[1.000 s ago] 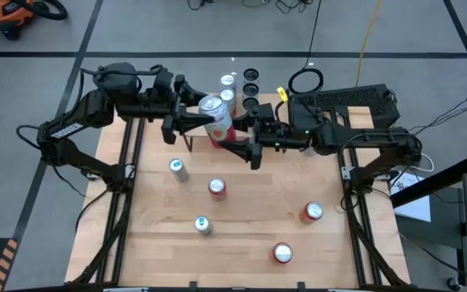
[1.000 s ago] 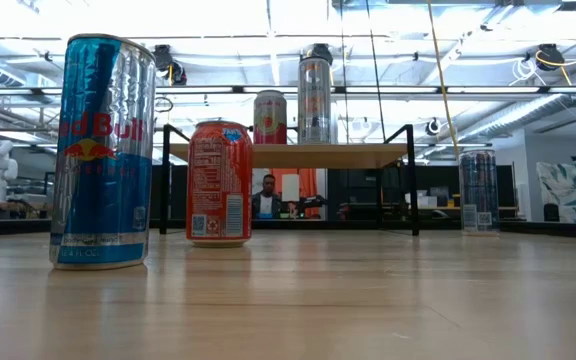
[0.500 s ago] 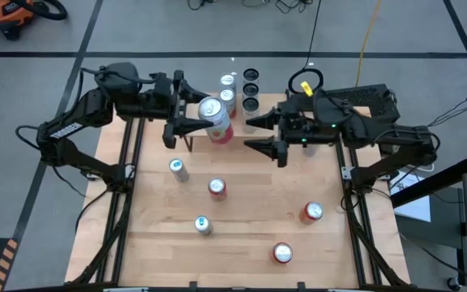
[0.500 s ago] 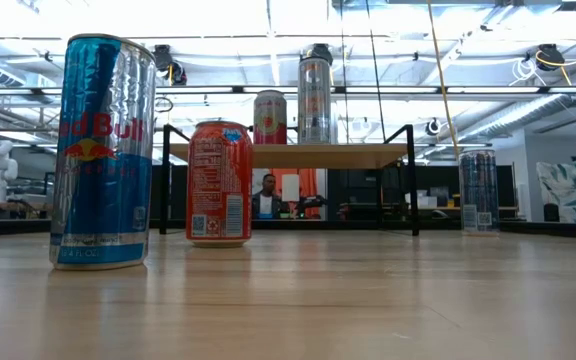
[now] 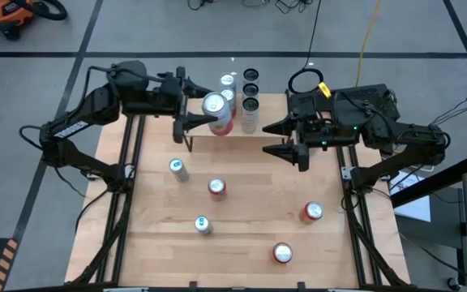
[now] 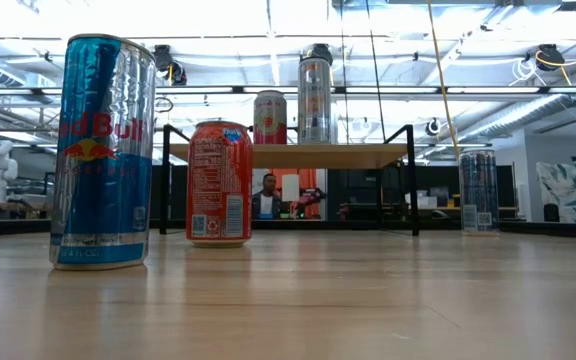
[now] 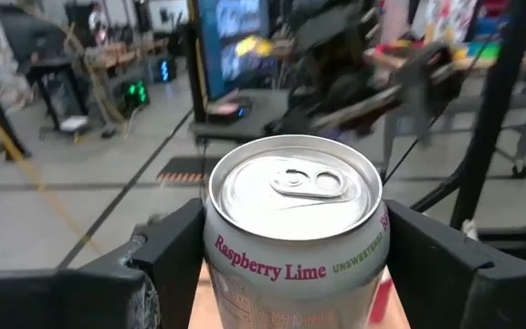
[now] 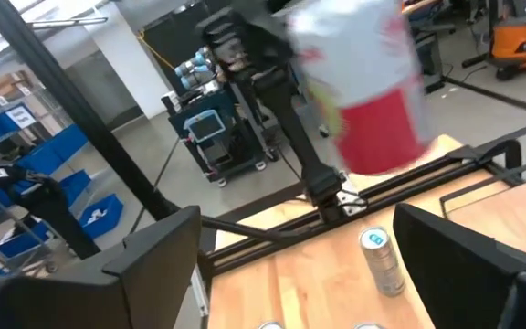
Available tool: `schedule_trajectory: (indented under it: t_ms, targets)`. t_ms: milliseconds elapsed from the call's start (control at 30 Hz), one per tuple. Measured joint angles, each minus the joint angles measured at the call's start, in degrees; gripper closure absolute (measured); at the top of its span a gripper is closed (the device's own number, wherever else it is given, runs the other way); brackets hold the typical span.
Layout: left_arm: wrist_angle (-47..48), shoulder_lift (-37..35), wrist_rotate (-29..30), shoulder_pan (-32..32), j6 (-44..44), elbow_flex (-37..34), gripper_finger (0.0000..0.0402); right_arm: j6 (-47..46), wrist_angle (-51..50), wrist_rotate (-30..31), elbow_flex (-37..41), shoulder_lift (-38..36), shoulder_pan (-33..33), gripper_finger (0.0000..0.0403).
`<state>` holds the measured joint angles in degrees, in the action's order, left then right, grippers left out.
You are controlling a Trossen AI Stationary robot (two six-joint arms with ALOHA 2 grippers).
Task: Place canned beverage on shelf
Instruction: Put the pink-white soda can aligned with the other pink-white can on the shelf
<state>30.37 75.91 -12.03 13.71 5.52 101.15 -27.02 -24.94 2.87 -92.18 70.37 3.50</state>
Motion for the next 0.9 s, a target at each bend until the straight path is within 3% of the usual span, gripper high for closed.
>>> schedule_trajectory:
  t_ms: [233, 600, 900]
  targets:
    - [-0.7, 0.1, -5.3, 5.9, 2.2, -6.8, 0.0125, -2.8, -0.9, -0.1, 0.0, 0.0, 1.8, 0.0062]
    - [-12.9, 0.1, -18.6, 15.5, 2.8, -22.0, 0.0125, -6.9, -0.6, 0.0, 0.0, 0.0, 4.1, 0.0062]
    - [-26.9, 0.1, -21.4, 20.0, 3.0, -32.8, 0.0125, -7.7, -0.5, 4.8, 0.0, 1.7, 5.0, 0.0062]
